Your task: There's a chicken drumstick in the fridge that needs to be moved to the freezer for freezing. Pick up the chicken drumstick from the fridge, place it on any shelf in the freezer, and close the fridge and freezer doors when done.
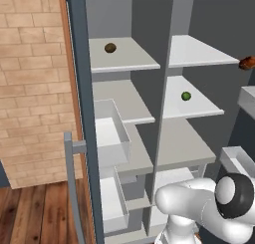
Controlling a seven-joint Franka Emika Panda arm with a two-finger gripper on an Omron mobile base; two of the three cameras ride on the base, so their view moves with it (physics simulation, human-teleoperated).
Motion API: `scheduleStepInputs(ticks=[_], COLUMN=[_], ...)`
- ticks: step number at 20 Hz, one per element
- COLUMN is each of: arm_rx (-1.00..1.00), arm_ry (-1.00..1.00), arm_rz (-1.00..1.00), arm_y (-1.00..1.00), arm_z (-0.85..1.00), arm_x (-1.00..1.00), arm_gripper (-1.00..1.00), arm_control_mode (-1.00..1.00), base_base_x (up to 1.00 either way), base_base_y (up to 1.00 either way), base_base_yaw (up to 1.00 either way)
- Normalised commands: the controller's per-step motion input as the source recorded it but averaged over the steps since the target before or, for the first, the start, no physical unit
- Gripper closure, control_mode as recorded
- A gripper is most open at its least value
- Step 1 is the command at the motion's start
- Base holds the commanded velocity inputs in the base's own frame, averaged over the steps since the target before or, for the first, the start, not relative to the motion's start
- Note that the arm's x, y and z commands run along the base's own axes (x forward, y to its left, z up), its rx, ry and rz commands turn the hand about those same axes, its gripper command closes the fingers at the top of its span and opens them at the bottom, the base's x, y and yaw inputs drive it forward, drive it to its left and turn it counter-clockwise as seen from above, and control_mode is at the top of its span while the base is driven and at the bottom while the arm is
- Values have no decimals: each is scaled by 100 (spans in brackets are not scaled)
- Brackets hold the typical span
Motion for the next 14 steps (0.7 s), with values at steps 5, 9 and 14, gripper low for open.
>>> scheduleStepInputs(ticks=[5, 9, 14], arm_rx=[14, 18, 19], arm_ry=[-1, -8, 3], arm_rz=[0, 0, 0], arm_y=[100, 100, 76], arm_z=[-53, -54, 0], arm_x=[-44, -3, 0], arm_gripper=[100, 100, 100], arm_control_mode=[-100, -100, -100], base_base_x=[0, 0, 0], base_base_y=[0, 0, 0], base_base_yaw=[0, 0, 0])
